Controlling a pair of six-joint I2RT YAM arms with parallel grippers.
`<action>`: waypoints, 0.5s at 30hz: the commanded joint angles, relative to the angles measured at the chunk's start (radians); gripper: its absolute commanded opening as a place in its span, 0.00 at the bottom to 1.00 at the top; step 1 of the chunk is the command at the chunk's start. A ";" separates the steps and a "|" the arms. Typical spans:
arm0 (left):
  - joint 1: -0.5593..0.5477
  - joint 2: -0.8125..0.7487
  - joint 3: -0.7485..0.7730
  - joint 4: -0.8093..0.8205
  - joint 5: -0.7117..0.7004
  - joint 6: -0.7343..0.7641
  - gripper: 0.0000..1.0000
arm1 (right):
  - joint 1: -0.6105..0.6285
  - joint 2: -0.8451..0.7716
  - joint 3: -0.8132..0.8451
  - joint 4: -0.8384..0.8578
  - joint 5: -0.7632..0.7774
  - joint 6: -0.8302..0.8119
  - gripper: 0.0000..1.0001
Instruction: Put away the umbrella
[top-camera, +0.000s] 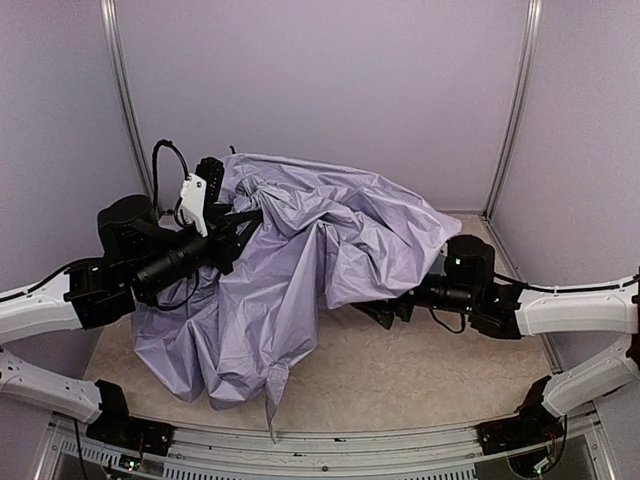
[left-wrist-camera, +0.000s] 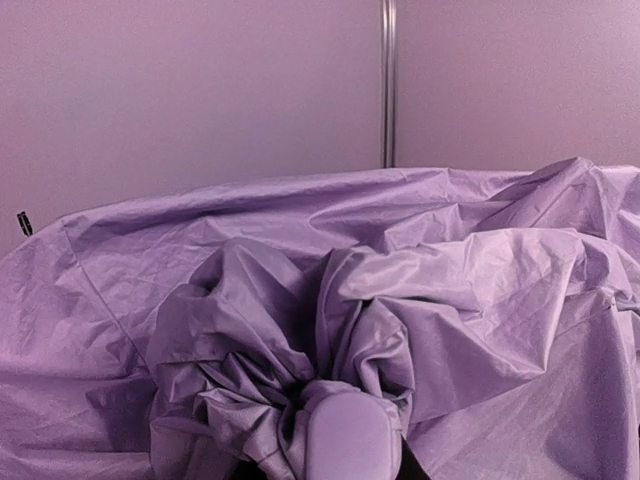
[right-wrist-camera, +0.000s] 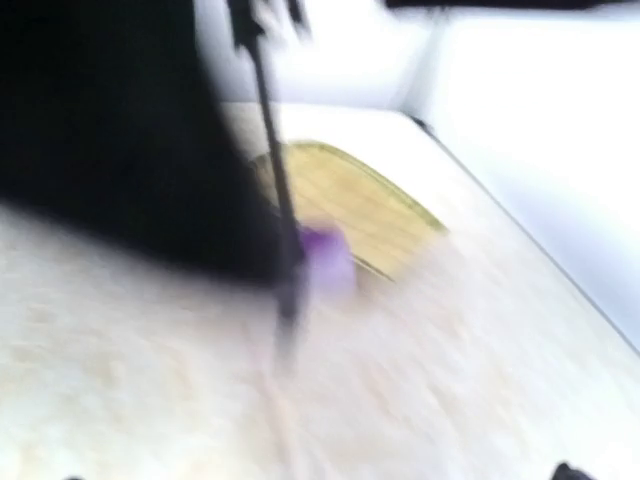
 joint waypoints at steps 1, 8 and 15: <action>0.002 0.015 0.196 -0.154 -0.187 -0.042 0.15 | -0.055 -0.096 -0.076 0.057 0.129 0.107 1.00; 0.000 0.110 0.281 -0.230 -0.183 -0.081 0.15 | -0.071 -0.195 -0.086 -0.082 0.366 0.159 1.00; 0.110 0.275 -0.128 0.157 0.059 -0.230 0.07 | -0.086 -0.289 -0.118 -0.191 0.611 0.248 1.00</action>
